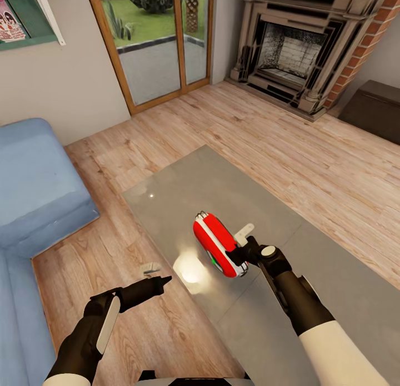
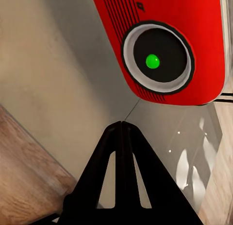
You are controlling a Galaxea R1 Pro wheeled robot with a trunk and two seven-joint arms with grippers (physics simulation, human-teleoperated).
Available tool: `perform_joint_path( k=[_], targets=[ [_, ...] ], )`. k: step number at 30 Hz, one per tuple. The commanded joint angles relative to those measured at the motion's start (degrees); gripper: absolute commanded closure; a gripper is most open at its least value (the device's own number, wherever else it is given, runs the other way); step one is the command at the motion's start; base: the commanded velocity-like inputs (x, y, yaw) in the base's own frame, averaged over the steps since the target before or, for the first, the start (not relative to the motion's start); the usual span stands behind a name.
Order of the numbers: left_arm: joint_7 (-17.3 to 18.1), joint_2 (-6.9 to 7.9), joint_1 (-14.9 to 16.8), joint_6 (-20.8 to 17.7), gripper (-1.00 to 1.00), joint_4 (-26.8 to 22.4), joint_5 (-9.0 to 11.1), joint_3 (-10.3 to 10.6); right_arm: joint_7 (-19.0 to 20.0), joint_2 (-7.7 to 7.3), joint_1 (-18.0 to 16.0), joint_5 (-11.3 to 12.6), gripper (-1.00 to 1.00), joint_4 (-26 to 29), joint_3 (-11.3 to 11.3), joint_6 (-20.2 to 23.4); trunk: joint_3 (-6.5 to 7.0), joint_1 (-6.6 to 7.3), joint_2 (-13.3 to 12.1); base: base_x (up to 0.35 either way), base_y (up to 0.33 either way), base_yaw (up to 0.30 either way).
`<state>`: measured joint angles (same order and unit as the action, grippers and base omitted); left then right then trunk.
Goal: Turn on the radio receiver that's on the table in the living room.
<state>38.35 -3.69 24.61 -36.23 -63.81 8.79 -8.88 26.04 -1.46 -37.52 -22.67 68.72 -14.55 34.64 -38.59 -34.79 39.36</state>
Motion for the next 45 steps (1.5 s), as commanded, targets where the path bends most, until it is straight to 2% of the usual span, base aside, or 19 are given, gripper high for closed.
perform_joint_path(
  k=[1,6,13,17,34,38,40,45],
  targets=[
    [-0.01,0.00,0.00,-0.01,1.00,0.00,0.00,0.00,-0.01,0.02,-0.01,0.19,1.00,-0.02,-0.02,0.00,0.00,0.00,0.00,0.000,0.000,0.000],
    [-0.05,0.00,0.00,-0.07,1.00,0.31,0.00,-0.03,-0.02,0.05,-0.01,0.23,1.00,-0.69,-0.04,-0.01,0.00,0.00,0.00,0.000,0.000,0.000],
    [-0.70,0.64,0.00,0.59,1.00,4.75,-0.49,-0.09,-0.12,0.36,-0.01,0.12,1.00,-2.66,-0.05,0.25,0.00,0.00,0.00,0.000,0.000,0.000],
    [-0.73,0.69,0.00,0.57,1.00,4.98,-0.53,-0.09,-0.92,0.64,-0.01,-0.17,1.00,-4.84,-0.33,0.41,0.00,0.00,0.00,0.000,0.000,0.000],
    [-0.54,0.70,0.00,0.55,1.00,5.01,-0.53,-0.09,-1.01,0.42,-0.01,-0.74,1.00,-5.18,-0.65,2.43,0.00,0.00,0.00,0.000,0.000,0.000],
    [-0.48,0.70,0.00,0.55,1.00,5.01,-0.53,-0.09,-0.94,0.57,-0.01,-2.85,1.00,-5.25,-0.65,2.67,0.00,0.00,0.00,0.000,0.000,0.000],
    [-0.46,0.70,0.00,0.57,1.00,5.01,-0.53,-0.09,-0.85,0.67,-0.01,-3.63,1.00,-5.26,-0.65,4.16,0.00,0.00,0.00,0.000,0.000,0.000],
    [-0.31,0.85,0.00,0.63,1.00,5.01,-0.49,-0.09,-0.64,0.68,-0.01,-4.10,1.00,-5.27,-0.65,6.52,0.00,0.00,0.00,0.000,0.000,0.000]
  ],
)
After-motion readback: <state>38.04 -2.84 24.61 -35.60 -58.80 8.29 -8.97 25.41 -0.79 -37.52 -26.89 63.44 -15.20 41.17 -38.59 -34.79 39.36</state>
